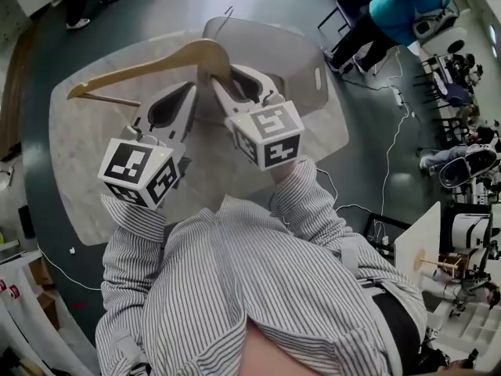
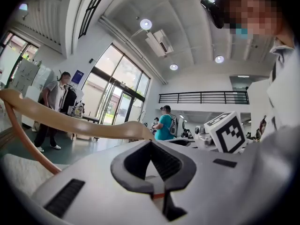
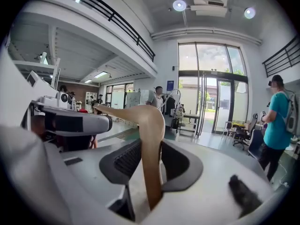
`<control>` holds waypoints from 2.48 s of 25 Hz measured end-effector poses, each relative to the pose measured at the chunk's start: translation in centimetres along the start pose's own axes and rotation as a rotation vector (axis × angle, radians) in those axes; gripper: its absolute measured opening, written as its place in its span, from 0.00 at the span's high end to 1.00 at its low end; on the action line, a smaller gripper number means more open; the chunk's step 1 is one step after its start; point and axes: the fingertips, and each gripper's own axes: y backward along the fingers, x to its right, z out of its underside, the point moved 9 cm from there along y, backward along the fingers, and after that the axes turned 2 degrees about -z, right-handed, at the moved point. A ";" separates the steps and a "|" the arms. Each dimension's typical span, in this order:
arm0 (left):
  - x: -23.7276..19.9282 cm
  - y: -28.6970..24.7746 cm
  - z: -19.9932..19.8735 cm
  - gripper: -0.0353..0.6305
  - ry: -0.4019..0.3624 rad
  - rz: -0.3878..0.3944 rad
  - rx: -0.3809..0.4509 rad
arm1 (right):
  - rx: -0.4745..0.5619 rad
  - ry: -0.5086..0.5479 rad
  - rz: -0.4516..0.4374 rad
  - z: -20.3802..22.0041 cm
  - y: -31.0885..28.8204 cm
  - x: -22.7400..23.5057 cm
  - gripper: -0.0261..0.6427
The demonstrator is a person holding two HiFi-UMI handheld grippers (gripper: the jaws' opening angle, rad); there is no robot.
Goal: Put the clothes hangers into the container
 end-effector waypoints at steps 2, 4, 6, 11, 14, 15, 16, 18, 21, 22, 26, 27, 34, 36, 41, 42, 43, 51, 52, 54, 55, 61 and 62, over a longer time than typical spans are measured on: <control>0.7 -1.2 -0.5 0.93 -0.013 0.024 0.001 | 0.020 0.009 0.051 -1.2 0.9 1.3 0.76; 1.2 -2.2 -0.9 0.93 -0.020 0.047 0.003 | 0.010 0.009 0.071 -0.7 1.5 2.2 0.76; 1.1 -2.6 -1.0 0.93 -0.022 0.073 0.002 | 0.005 0.009 0.090 -0.5 1.7 2.6 0.76; 0.7 -3.5 -0.6 0.93 -0.009 0.148 -0.015 | 0.023 -0.013 0.172 -0.2 2.5 2.6 0.76; 1.4 -4.0 -0.2 0.93 -0.012 0.194 -0.028 | 0.015 -0.012 0.212 0.3 3.5 2.8 0.76; 1.7 -4.1 -0.1 0.93 -0.015 0.206 -0.031 | 0.016 -0.014 0.223 0.4 3.9 3.0 0.76; 2.1 -4.4 -0.1 0.93 -0.015 0.215 -0.032 | 0.018 -0.017 0.233 0.5 4.3 3.4 0.76; 2.7 -5.2 -0.2 0.93 -0.014 0.231 -0.030 | 0.030 -0.025 0.259 0.6 5.1 4.7 0.76; 3.4 -6.6 -0.4 0.93 -0.017 0.242 -0.030 | 0.058 -0.040 0.289 0.6 6.0 7.0 0.76; 3.6 -7.0 -0.4 0.93 -0.019 0.241 -0.031 | 0.063 -0.046 0.292 0.6 6.1 7.6 0.76; 4.2 -9.2 -0.7 0.93 -0.029 0.227 -0.030 | 0.079 -0.048 0.283 0.2 6.1 10.4 0.76; 4.4 -10.0 -0.9 0.93 -0.035 0.220 -0.031 | 0.087 -0.042 0.277 0.0 6.0 11.3 0.76; 4.7 -14.0 -1.6 0.93 -0.050 0.156 -0.027 | 0.124 -0.011 0.222 -2.0 4.4 16.0 0.76; 4.4 -14.6 -1.6 0.93 -0.049 0.130 -0.027 | 0.133 -0.010 0.199 -2.1 3.6 17.0 0.76; 3.3 -15.5 -0.7 0.93 -0.032 0.068 -0.045 | 0.119 -0.041 0.128 -1.0 1.2 18.3 0.76; 3.1 -15.7 -0.4 0.93 -0.027 0.059 -0.052 | 0.113 -0.051 0.119 -0.7 0.7 18.6 0.76; 2.9 -16.0 -0.1 0.93 -0.023 0.051 -0.059 | 0.107 -0.062 0.110 -0.3 0.3 18.9 0.76; 2.5 -17.7 1.7 0.93 -0.002 0.026 -0.108 | 0.018 -0.140 0.040 3.0 -2.5 20.7 0.76; 2.6 -17.9 1.9 0.93 -0.006 0.027 -0.116 | 0.006 -0.145 0.041 3.4 -2.7 20.8 0.76; 2.7 -18.1 2.3 0.93 -0.006 0.029 -0.131 | -0.018 -0.153 0.037 4.1 -3.0 20.9 0.76; 2.7 -18.2 2.4 0.93 -0.001 0.028 -0.138 | -0.030 -0.154 0.032 4.4 -3.2 20.9 0.76; 2.1 -18.7 3.2 0.93 0.023 0.000 -0.177 | -0.125 -0.153 0.001 6.3 -4.2 21.1 0.76; 1.9 -18.7 3.4 0.93 0.027 -0.003 -0.184 | -0.137 -0.155 0.000 6.7 -4.5 21.1 0.76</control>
